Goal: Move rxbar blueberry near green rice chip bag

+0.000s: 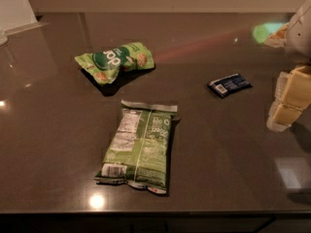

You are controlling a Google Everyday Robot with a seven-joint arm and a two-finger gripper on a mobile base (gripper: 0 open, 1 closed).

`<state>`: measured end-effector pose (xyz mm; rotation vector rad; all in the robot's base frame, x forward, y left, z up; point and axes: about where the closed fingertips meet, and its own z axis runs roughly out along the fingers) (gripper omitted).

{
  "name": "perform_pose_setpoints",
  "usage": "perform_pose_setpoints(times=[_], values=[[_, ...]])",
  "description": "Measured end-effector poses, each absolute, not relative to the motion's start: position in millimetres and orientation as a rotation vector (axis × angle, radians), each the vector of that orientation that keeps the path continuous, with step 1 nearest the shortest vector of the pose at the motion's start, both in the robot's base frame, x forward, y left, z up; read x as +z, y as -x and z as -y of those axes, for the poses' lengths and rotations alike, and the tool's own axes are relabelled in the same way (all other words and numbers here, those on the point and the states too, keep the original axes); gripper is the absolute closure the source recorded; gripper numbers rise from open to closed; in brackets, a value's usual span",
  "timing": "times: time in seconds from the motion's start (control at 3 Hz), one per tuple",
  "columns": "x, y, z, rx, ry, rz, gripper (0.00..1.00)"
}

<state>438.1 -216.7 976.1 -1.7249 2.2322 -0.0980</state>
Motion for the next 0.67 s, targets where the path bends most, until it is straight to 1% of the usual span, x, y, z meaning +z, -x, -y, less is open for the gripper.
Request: perform_pose_setpoints(times=[0.67], values=[[973.8, -447.4, 215.9, -0.082, 1.707, -2.221, 0.00]])
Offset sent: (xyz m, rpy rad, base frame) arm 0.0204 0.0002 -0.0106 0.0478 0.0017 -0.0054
